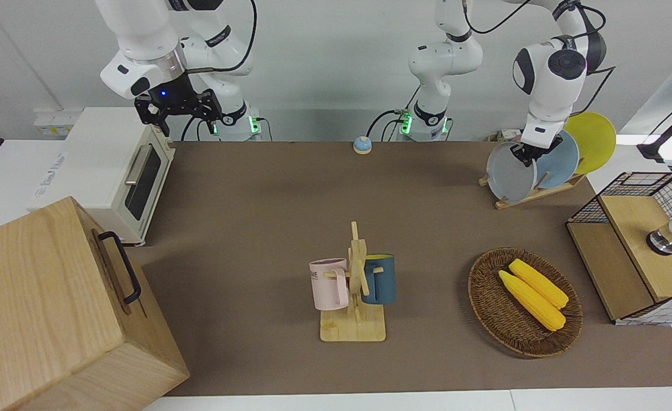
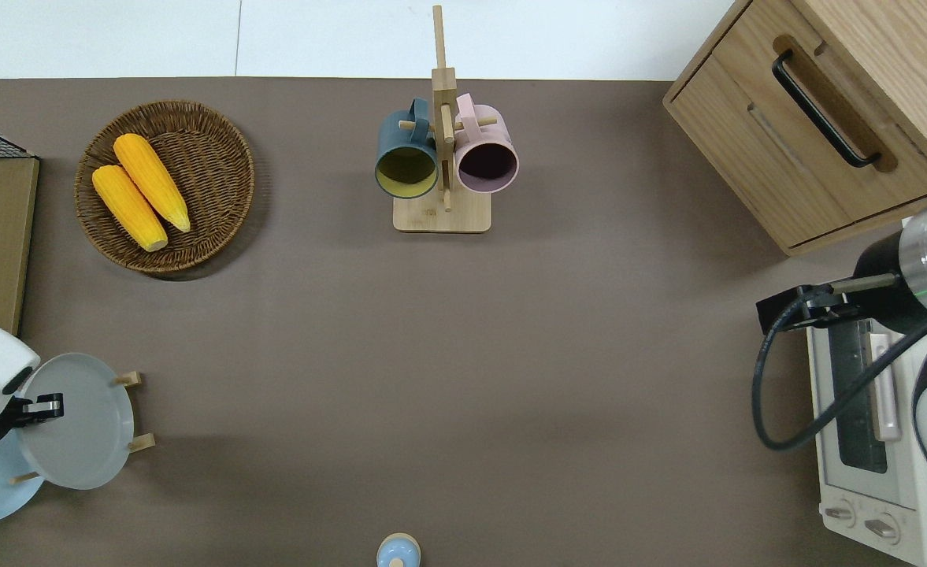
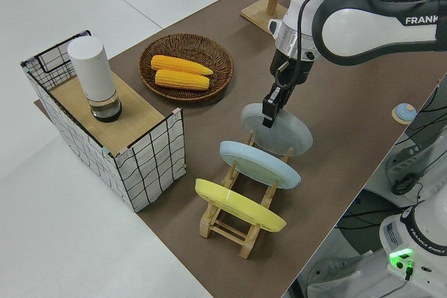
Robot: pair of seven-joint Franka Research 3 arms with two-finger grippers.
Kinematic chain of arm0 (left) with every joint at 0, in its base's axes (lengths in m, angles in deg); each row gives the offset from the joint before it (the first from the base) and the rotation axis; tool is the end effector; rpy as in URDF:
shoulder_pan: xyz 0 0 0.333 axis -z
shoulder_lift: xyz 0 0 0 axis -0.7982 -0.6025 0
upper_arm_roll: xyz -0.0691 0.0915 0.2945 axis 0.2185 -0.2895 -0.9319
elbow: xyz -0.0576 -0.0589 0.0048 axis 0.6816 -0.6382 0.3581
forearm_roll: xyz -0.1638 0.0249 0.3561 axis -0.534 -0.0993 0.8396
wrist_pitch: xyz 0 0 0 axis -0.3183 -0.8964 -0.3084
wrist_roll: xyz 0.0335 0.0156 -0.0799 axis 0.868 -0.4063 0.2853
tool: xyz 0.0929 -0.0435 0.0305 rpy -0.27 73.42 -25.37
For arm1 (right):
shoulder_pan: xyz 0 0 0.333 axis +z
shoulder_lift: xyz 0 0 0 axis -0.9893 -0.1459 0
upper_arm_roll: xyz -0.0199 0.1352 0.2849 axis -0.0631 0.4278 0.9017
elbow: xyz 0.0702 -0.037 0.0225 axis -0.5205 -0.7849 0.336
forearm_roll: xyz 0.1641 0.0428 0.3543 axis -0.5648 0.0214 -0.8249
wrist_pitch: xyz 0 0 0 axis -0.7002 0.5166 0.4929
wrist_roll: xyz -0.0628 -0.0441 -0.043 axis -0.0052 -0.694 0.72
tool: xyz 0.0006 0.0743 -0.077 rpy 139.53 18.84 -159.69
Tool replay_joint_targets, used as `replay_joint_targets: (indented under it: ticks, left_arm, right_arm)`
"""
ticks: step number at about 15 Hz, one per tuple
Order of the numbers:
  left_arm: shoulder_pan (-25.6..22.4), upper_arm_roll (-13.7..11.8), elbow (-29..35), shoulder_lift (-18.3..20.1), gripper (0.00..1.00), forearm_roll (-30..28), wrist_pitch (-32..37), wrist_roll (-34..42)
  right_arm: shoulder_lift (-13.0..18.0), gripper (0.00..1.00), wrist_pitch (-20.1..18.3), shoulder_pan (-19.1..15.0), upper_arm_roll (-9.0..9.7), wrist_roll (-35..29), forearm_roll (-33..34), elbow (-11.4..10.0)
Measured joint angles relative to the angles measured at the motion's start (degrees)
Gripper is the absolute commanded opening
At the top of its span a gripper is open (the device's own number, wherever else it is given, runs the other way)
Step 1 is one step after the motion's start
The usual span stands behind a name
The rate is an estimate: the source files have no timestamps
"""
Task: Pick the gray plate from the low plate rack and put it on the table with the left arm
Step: 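Grasp the rim of the top gray plate with the left gripper, then lift the gray plate out of the rack and carry it away from the robot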
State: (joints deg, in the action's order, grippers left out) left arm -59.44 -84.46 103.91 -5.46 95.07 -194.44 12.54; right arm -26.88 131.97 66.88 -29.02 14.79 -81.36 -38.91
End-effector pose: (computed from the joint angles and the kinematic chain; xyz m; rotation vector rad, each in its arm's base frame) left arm 0.4459 0.1005 0.4463 -2.8523 -0.1918 0.0761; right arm 0.5374 0.0624 0.6418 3.1073 0.1315 -0.1728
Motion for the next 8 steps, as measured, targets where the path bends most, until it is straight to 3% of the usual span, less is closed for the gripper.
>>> replay_joint_targets:
  ticks: [8]
  left_arm:
    - [0.02, 0.63, -5.36, 0.08, 0.14, 0.34, 6.05, 1.19]
  right_arm:
    - [0.0, 0.983, 0.0, 0.0, 0.0, 0.0, 0.0, 0.0]
